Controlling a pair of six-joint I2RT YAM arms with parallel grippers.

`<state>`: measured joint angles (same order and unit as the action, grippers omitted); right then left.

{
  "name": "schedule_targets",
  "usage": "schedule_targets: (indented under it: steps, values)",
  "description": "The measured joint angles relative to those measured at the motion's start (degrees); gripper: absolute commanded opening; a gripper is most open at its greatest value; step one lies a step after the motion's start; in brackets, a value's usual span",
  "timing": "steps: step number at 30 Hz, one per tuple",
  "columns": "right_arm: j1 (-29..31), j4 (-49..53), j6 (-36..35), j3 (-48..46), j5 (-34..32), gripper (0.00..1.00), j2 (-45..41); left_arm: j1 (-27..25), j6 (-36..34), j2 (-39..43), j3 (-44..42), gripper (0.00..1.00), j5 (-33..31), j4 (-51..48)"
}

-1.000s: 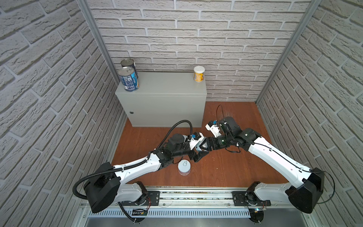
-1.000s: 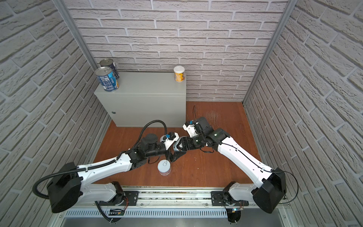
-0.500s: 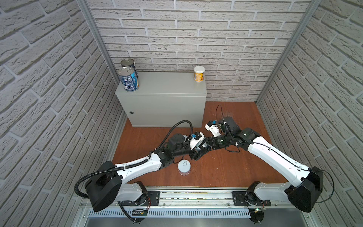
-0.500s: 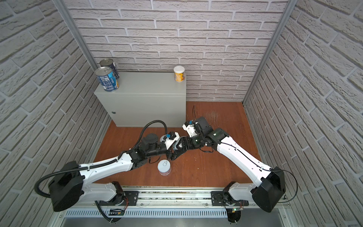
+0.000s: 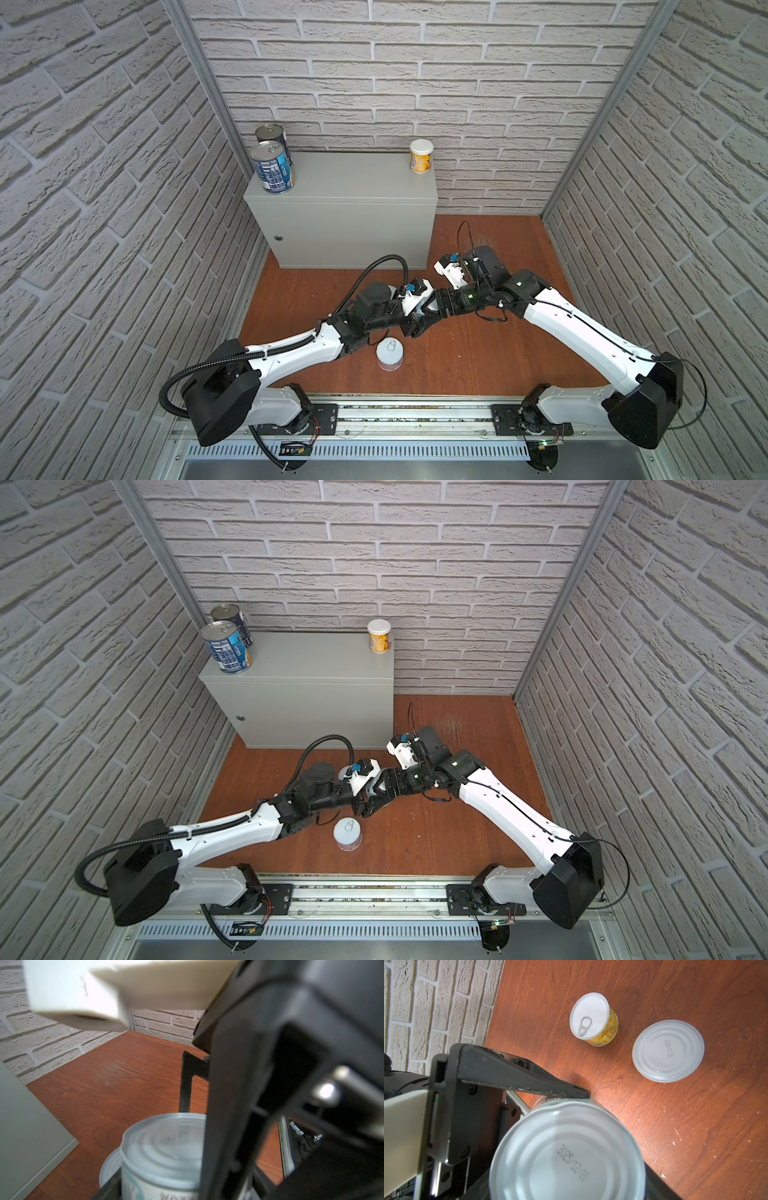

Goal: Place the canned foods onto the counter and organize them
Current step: 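Close the left gripper on the teal-labelled can held by the right gripper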

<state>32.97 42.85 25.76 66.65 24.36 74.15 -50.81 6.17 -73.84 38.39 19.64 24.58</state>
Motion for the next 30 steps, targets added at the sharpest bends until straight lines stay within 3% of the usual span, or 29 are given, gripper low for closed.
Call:
schedule_targets:
  steps: [5,13,30]
  values:
    - [0.00,-0.52,-0.02,-0.44,0.09,0.70,-0.02,0.00,0.07,0.15,-0.17,0.57,-0.46,-0.15]
    - [0.15,-1.36,-0.04,-0.48,0.31,0.79,-0.90,-0.17,0.68,2.38,-1.22,0.57,-2.51,0.04]
    - [0.00,-1.79,0.28,-1.14,-2.27,0.84,-4.48,0.11,2.71,5.55,-2.86,0.56,-6.58,-1.60]
